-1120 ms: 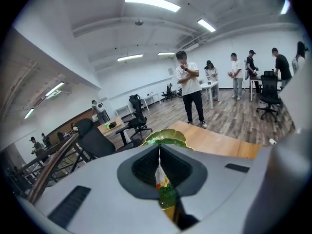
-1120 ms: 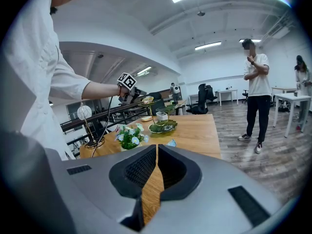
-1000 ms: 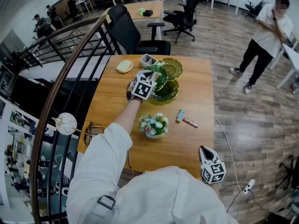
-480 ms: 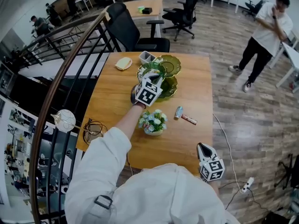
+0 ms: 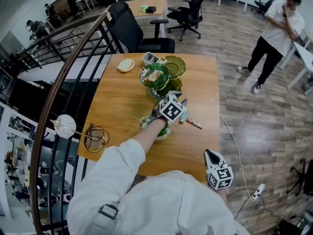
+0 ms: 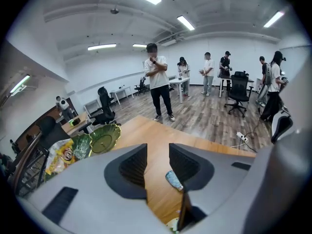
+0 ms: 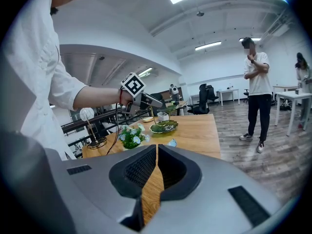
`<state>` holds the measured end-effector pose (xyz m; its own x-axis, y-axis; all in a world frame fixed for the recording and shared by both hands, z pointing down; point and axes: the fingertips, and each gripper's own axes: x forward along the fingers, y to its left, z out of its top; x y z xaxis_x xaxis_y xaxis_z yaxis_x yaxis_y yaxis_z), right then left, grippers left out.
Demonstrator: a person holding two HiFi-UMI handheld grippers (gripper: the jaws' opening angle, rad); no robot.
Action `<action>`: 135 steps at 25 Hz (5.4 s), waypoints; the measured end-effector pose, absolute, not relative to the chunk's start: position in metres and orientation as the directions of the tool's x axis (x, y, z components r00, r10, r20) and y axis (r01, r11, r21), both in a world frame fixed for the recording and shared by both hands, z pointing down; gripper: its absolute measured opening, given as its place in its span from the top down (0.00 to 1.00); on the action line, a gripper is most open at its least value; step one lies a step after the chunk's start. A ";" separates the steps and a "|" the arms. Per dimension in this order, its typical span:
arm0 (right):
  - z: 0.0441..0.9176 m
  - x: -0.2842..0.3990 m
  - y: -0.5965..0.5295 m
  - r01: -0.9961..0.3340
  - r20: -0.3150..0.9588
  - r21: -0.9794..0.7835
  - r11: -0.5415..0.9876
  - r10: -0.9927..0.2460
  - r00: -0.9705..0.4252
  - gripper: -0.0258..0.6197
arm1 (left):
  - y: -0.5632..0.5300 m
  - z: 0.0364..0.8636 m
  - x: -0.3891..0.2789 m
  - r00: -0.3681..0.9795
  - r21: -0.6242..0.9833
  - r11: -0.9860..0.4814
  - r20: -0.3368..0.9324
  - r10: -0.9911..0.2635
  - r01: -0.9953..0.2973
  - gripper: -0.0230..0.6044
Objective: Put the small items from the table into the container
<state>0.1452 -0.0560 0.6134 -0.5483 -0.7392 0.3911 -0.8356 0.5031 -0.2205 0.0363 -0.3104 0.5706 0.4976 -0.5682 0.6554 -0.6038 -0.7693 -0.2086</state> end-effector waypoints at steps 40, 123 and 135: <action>0.634 0.191 -0.060 -0.881 0.446 -0.275 0.384 -0.761 -0.471 0.94 | -0.219 0.793 0.172 0.232 -0.169 -0.932 0.968 -0.095 0.320 0.59; 0.626 0.139 -0.076 -0.816 0.423 -0.245 0.524 -0.699 -0.576 0.94 | -0.348 0.476 0.004 0.720 0.084 -0.752 0.372 -0.585 -0.654 0.79; 0.630 0.136 -0.078 -0.822 0.431 -0.247 0.514 -0.701 -0.568 0.94 | -0.395 0.449 -0.090 0.559 -0.049 -0.637 0.430 -0.709 -0.770 0.79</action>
<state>0.1364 -0.0780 0.6296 -0.5681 -0.7010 0.4311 -0.8215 0.5141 -0.2465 -0.0899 -0.3948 0.4493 0.5590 -0.7090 0.4299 -0.7696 -0.6366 -0.0493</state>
